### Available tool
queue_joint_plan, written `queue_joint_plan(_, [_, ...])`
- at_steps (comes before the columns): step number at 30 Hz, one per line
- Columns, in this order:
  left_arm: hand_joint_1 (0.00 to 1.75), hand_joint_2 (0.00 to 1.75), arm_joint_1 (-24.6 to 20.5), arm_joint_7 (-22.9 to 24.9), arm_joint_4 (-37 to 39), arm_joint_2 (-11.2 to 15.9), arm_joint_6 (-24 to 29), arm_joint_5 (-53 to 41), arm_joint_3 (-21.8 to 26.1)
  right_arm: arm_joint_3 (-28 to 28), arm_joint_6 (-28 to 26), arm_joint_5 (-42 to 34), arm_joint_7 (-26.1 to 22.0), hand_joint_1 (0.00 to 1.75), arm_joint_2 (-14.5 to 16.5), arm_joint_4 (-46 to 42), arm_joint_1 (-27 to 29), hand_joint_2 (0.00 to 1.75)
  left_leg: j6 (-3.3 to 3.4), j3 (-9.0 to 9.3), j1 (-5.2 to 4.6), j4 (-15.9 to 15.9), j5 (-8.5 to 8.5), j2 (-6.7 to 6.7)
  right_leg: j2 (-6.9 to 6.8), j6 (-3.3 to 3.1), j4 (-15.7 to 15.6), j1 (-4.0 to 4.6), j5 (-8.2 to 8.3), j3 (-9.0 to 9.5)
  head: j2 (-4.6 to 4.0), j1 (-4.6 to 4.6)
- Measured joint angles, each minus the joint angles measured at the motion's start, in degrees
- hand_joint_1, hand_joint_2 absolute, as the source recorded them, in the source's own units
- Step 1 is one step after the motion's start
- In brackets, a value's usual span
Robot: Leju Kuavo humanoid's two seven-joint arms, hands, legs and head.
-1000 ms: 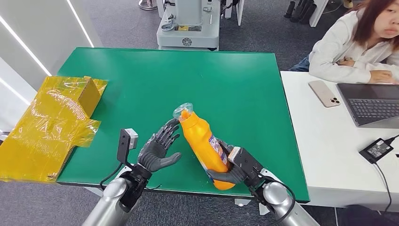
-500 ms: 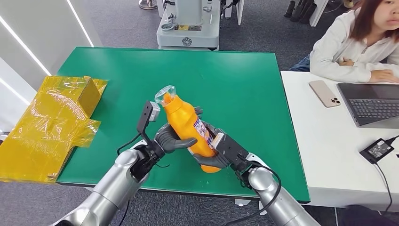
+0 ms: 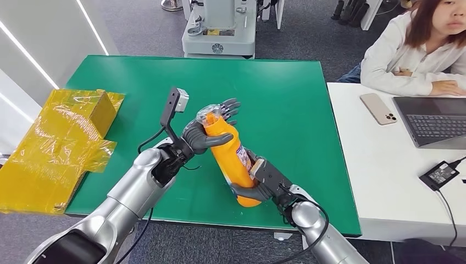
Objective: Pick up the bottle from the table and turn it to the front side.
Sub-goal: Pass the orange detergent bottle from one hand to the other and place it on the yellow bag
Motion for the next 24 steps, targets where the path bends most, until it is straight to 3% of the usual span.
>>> queue_joint_plan(4, [1.75, 1.75, -0.2, 0.2, 0.3, 0.4, -0.5, 0.4, -0.4, -0.1, 0.1, 0.1, -0.5, 1.75, -0.6, 0.3, 0.3, 1.75, 0.00, -0.01, -0.01, 0.0, 0.00, 0.01, 0.01, 0.00, 0.0, 0.00, 0.00, -0.01, 0.00, 0.01])
queue_joint_plan(16, [1.75, 1.75, -0.2, 1.2, 0.3, 0.9, -5.4, 3.6, -3.7, -0.9, -0.2, 0.9, -0.8, 1.74, -1.2, 0.0, 1.1, 1.75, 0.00, -0.02, -0.01, 0.0, 0.00, 0.00, 0.00, 0.00, 0.0, 0.00, 0.00, -0.01, 0.00, 0.00])
queue_joint_plan(19, [1.75, 1.75, -0.2, 1.3, 0.5, 1.2, -7.1, 4.4, -4.8, -1.3, -0.3, 0.8, -0.8, 1.61, -1.6, -0.7, 2.1, 1.75, 0.00, -0.03, -0.01, 0.0, 0.00, 0.00, 0.00, 0.00, 0.0, 0.00, 0.00, -0.01, 0.00, 0.00])
queue_joint_plan(23, [1.75, 1.75, -0.2, 0.3, 0.8, 1.3, -7.7, 4.3, -5.7, -1.6, -0.2, 0.9, -1.0, 0.09, -1.8, -1.2, 2.7, 1.75, 0.00, -0.03, -0.01, 0.0, -0.01, 0.01, 0.00, 0.00, 0.0, 0.00, 0.00, -0.01, 0.00, 0.00])
queue_joint_plan(24, [1.75, 1.75, -0.2, -0.6, 0.8, 1.3, -7.3, 3.7, -5.9, -1.8, -0.1, 0.9, -1.1, 0.00, -1.8, -1.3, 2.8, 1.75, 0.00, -0.02, -0.01, 0.0, 0.00, 0.00, 0.00, 0.00, 0.0, 0.00, 0.00, -0.01, 0.00, 0.00])
